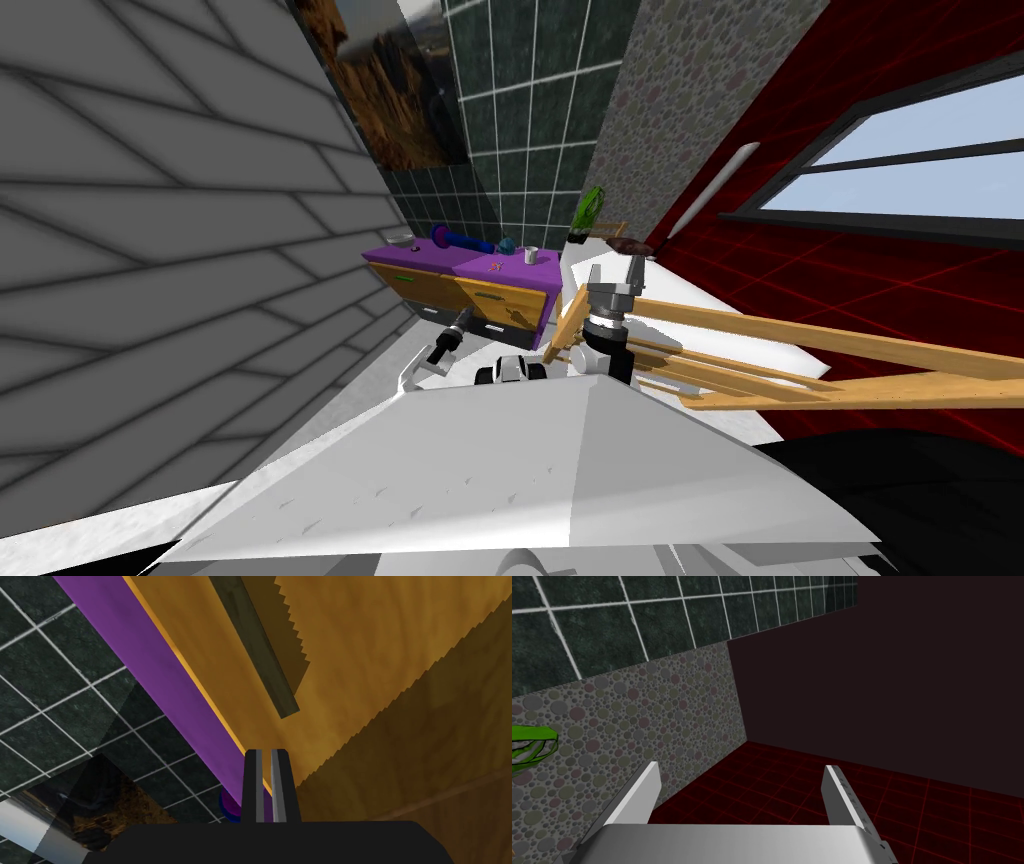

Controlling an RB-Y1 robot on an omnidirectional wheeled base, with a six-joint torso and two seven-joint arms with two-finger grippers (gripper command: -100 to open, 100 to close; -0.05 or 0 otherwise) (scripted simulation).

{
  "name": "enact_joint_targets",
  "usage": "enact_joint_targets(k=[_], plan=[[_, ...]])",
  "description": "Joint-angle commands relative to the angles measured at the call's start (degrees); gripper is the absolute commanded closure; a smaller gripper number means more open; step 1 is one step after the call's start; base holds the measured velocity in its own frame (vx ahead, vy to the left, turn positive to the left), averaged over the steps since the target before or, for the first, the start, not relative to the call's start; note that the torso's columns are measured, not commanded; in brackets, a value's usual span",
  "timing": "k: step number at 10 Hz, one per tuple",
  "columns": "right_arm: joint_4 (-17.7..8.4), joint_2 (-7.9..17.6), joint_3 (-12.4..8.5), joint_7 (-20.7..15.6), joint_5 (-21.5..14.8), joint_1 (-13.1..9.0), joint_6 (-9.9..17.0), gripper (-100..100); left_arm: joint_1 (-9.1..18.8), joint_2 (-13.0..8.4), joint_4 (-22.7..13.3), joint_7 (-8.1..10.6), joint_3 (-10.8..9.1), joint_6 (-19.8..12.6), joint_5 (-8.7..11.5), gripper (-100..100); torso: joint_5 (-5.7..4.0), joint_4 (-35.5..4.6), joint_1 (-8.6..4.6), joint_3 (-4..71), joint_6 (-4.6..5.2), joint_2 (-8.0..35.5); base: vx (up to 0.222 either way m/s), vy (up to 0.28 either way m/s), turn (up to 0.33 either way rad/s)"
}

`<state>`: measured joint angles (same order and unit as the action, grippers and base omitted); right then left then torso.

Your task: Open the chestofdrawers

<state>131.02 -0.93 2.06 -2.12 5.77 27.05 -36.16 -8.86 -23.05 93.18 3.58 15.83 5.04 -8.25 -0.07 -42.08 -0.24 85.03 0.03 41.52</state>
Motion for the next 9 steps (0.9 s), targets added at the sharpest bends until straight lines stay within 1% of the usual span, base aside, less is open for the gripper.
enact_joint_targets(k=[1, 3, 5, 6, 7, 9], plan=[[0.01, 0.00, 0.00, 0.00, 0.00, 0.01, -0.01, 0, 0.40, 0.51, -0.46, -0.23, -0.27, -0.28, -0.06, -100, 0.00, 0.01, 0.03, 0.00, -0.02, 0.05, 0.169, -0.027, -0.025], [0.01, 0.00, 0.00, 0.00, 0.00, 0.02, -0.01, 0, 0.84, 1.03, -0.96, -0.45, -0.56, -0.57, -0.11, -100, 0.04, -0.16, 0.15, -0.37, -0.02, 0.64, 0.173, -0.066, -0.039], [0.01, 0.00, 0.00, 0.00, 0.00, 0.00, -0.01, 0, 0.74, 0.89, -0.80, -0.39, -0.47, -0.52, -0.10, -100, 0.08, -0.30, 0.33, -0.67, -0.04, 1.13, 0.054, -0.022, -0.002], [0.00, 0.00, 0.00, 0.00, 0.00, -0.01, 0.00, 0, 0.75, 0.89, -0.79, -0.39, -0.47, -0.52, -0.10, 100, 0.11, -0.33, 0.40, -0.74, -0.03, 1.21, 0.011, -0.004, 0.000], [0.00, 0.00, 0.00, 0.00, 0.00, -0.01, 0.00, 0, -0.04, 0.23, 0.50, -0.16, -0.06, -0.85, -0.08, 100, 0.10, -0.29, 0.35, -0.65, -0.03, 1.06, -0.094, 0.026, 0.056], [0.00, 0.00, 0.00, 0.00, 0.00, -0.03, 0.01, 0, -0.63, -0.27, 1.47, 0.01, 0.25, -1.10, -0.07, 100, 0.11, -0.32, 0.40, -0.71, -0.03, 1.18, -0.175, 0.068, 0.036]])
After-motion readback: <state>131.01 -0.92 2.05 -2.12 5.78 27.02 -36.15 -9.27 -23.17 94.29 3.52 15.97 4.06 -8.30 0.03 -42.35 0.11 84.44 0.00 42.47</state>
